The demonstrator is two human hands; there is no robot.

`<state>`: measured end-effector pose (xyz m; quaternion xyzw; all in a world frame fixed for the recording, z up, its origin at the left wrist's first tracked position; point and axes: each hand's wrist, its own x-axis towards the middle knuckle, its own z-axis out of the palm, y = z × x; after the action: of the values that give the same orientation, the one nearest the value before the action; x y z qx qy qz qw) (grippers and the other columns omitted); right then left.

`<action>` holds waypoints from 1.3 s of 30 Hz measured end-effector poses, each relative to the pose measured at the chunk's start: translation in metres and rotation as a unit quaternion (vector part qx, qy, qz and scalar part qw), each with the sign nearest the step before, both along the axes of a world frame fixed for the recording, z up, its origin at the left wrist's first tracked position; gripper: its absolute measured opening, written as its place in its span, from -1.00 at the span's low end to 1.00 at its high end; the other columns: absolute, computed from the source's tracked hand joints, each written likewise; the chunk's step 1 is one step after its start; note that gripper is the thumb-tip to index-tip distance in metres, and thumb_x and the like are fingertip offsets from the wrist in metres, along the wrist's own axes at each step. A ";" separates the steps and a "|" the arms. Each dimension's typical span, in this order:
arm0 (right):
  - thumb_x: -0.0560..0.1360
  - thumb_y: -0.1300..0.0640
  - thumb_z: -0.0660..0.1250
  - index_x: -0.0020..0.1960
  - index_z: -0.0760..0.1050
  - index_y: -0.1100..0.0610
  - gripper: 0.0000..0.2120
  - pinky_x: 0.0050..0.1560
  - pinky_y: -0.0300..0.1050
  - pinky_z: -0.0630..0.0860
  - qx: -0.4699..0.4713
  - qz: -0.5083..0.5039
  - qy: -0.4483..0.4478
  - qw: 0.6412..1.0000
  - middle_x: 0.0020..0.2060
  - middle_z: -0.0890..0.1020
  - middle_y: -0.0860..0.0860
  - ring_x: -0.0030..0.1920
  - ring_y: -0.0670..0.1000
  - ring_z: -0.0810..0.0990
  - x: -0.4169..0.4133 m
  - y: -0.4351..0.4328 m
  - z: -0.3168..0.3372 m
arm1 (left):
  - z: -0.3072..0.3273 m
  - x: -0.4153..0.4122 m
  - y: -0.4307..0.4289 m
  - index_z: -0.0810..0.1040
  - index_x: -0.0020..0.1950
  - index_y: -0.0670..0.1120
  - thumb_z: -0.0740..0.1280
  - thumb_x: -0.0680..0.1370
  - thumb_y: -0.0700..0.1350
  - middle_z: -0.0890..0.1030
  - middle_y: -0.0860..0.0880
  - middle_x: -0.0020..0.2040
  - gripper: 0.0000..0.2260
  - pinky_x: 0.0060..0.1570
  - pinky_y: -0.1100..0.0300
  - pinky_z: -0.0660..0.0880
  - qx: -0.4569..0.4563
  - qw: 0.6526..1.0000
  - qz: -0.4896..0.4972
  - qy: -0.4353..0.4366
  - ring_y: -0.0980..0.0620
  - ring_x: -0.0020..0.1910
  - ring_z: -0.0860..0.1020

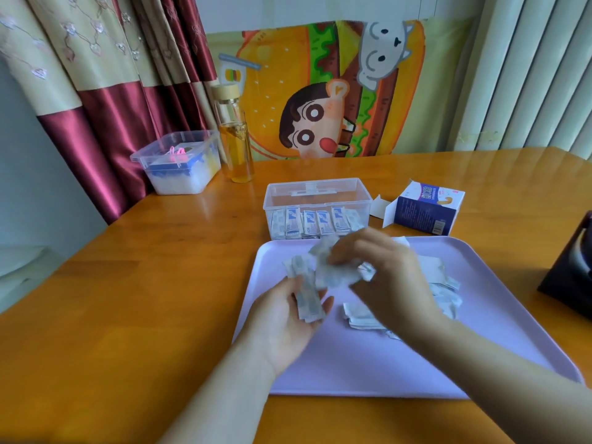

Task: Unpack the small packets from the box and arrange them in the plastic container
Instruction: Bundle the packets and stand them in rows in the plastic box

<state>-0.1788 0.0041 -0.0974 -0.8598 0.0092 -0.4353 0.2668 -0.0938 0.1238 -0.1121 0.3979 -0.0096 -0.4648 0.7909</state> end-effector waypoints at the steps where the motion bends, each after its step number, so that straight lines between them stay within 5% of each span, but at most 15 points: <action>1: 0.26 0.42 0.37 -0.17 0.62 0.19 -0.78 -0.13 -0.41 0.44 -0.044 0.012 0.019 0.999 -0.18 0.60 -0.01 -0.17 -0.12 0.55 0.001 0.003 -0.010 | 0.004 -0.003 0.000 0.58 0.06 -0.16 0.13 0.61 -0.14 0.67 -0.12 -0.20 -0.76 -0.16 0.15 0.47 -0.019 0.999 -0.022 0.016 -0.01 -0.23 0.59; 6: 0.21 0.43 0.34 -0.04 0.64 0.14 -0.62 -0.05 -0.33 0.42 -0.114 0.031 0.095 0.988 -0.10 0.62 -0.01 -0.06 -0.05 0.50 0.001 0.009 -0.026 | 0.010 -0.011 0.000 0.57 0.03 -0.16 0.13 0.61 -0.08 0.62 -0.11 -0.24 -0.74 -0.20 0.16 0.47 -0.032 0.998 -0.043 0.027 0.00 -0.28 0.59; 9: 0.35 0.24 0.38 0.10 0.61 0.07 -0.67 0.09 -0.32 0.38 -0.124 0.072 0.167 0.976 0.03 0.62 -0.07 0.06 -0.06 0.45 -0.004 0.009 -0.022 | 0.007 -0.009 0.002 0.59 0.03 -0.14 0.17 0.61 -0.13 0.63 -0.12 -0.27 -0.79 -0.21 0.11 0.50 -0.002 0.999 -0.018 0.040 -0.02 -0.34 0.59; 13: 0.34 -0.20 0.43 0.43 0.19 -0.20 -0.26 0.30 -0.39 0.19 -0.065 0.088 0.262 0.959 0.40 0.25 -0.11 0.39 -0.15 0.21 -0.019 0.007 -0.005 | 0.002 -0.004 0.003 0.54 0.16 -0.18 0.21 0.60 -0.16 0.63 -0.12 -0.22 -0.80 -0.27 0.14 0.58 0.001 0.999 0.001 0.053 0.03 -0.30 0.51; 15: 0.29 -0.22 0.47 0.44 -0.11 -0.34 -0.05 0.29 -0.37 0.17 -0.072 0.083 0.324 0.940 0.49 -0.03 -0.14 0.46 -0.15 0.05 -0.019 0.008 -0.001 | 0.002 -0.006 0.000 0.51 0.13 -0.17 0.22 0.58 -0.19 0.59 -0.10 -0.27 -0.83 -0.26 0.14 0.57 0.015 0.999 -0.040 0.023 0.03 -0.31 0.48; 17: 0.27 -0.19 0.50 0.39 -0.21 -0.42 0.02 0.24 -0.30 0.32 -0.083 0.085 0.361 0.925 0.49 -0.16 -0.17 0.45 -0.09 0.12 -0.016 0.008 -0.001 | 0.007 -0.012 -0.002 0.52 0.12 -0.14 0.18 0.57 -0.22 0.55 -0.11 -0.22 -0.82 -0.30 0.17 0.56 0.028 0.993 -0.114 -0.030 0.01 -0.26 0.51; 22: 0.28 -0.07 0.53 0.38 0.26 -0.18 -0.25 -0.03 -0.38 0.47 -0.054 0.081 0.348 0.932 0.22 0.22 -0.17 0.06 -0.04 0.53 -0.007 -0.002 0.008 | 0.011 -0.007 0.000 0.51 0.25 -0.14 0.13 0.60 -0.22 0.57 -0.13 -0.08 -0.72 -0.29 0.17 0.53 0.011 0.982 -0.176 -0.070 0.01 -0.16 0.58; 24: 0.28 -0.06 0.54 0.38 0.26 -0.17 -0.25 -0.09 -0.45 0.45 -0.062 0.080 0.352 0.931 0.24 0.18 -0.20 0.04 -0.04 0.53 -0.005 -0.003 0.014 | 0.012 -0.003 0.000 0.50 0.28 -0.12 0.16 0.59 -0.20 0.51 -0.15 -0.01 -0.71 -0.26 0.15 0.53 0.009 0.976 -0.198 -0.090 -0.02 -0.08 0.54; 27: 0.26 -0.07 0.55 0.44 0.14 -0.22 -0.12 0.03 -0.44 0.42 -0.038 0.113 0.380 0.917 0.41 0.01 -0.26 0.18 -0.11 0.48 -0.004 -0.003 0.026 | 0.014 0.002 -0.001 0.58 0.17 -0.10 0.18 0.60 -0.19 0.50 -0.05 -0.22 -0.77 -0.37 0.23 0.51 0.037 0.970 -0.200 -0.136 0.06 -0.28 0.52; 29: 0.35 -0.03 0.50 0.45 0.16 -0.19 -0.21 0.04 -0.53 0.37 0.051 0.126 0.371 0.918 0.40 0.18 -0.19 0.17 -0.29 0.42 -0.001 -0.007 0.038 | 0.018 0.008 -0.001 0.60 0.10 -0.10 0.21 0.58 -0.22 0.50 0.00 -0.29 -0.80 -0.46 0.28 0.43 0.064 0.962 -0.207 -0.165 0.10 -0.41 0.46; 33: 0.53 0.14 0.31 0.34 0.37 -0.11 -0.59 -0.15 -0.38 0.47 0.114 0.072 0.316 0.939 0.10 0.51 -0.15 -0.16 -0.16 0.54 0.013 -0.024 0.059 | 0.028 0.021 -0.002 0.58 0.12 -0.11 0.23 0.58 -0.21 0.49 0.03 -0.32 -0.82 -0.50 0.35 0.24 0.092 0.943 -0.238 -0.212 0.13 -0.41 0.39; 36: 0.56 0.20 0.26 0.20 0.53 0.00 -0.74 -0.35 -0.45 0.37 0.095 0.081 0.313 0.941 -0.32 0.56 -0.34 -0.39 -0.23 0.49 0.023 -0.032 0.070 | 0.038 0.029 -0.008 0.58 0.11 -0.08 0.23 0.59 -0.18 0.48 0.05 -0.31 -0.83 -0.49 0.36 0.21 0.102 0.929 -0.250 -0.252 0.15 -0.40 0.38; 39: 0.57 0.24 0.24 0.22 0.52 0.05 -0.74 -0.37 -0.45 0.39 0.091 0.084 0.297 0.947 -0.31 0.58 -0.26 -0.37 -0.23 0.57 0.031 -0.032 0.076 | 0.046 0.037 -0.016 0.61 0.04 -0.04 0.25 0.58 -0.16 0.51 0.03 -0.26 -0.85 -0.50 0.37 0.23 0.104 0.928 -0.227 -0.276 0.14 -0.37 0.42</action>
<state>-0.1473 -0.0280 -0.0213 -0.9200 0.0552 -0.1332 0.3645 -0.0564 0.1080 -0.0659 0.5773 -0.2692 -0.5024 0.5846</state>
